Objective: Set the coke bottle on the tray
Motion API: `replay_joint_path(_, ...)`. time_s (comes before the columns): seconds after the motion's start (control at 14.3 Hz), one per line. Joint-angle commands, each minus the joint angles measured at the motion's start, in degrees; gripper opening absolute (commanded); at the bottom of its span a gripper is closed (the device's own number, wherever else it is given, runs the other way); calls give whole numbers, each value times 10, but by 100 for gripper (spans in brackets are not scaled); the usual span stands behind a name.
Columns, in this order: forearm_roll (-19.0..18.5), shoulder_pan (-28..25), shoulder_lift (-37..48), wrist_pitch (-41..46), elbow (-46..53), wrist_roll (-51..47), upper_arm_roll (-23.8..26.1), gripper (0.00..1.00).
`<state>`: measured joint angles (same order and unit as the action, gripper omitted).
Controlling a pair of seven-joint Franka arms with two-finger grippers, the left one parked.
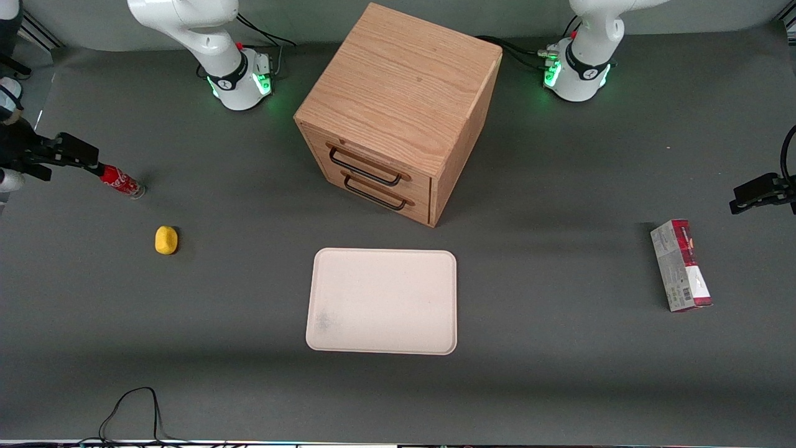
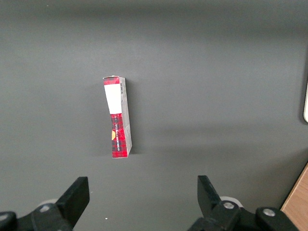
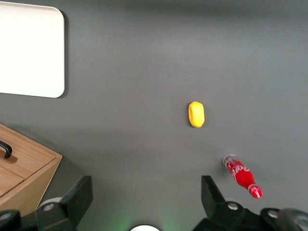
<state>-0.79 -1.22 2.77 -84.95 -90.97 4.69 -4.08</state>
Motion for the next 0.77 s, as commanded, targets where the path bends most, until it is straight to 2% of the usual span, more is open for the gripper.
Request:
replay_joint_path(0.0, -18, -8, 93, -3, -84, 11, -9, 100)
replay_joint_path(0.28, -23, -8, 147, -14, -148, 24, -34, 100)
replay_joint_path(0.7, -65, -9, 149, -32, -151, 182, -153, 100)
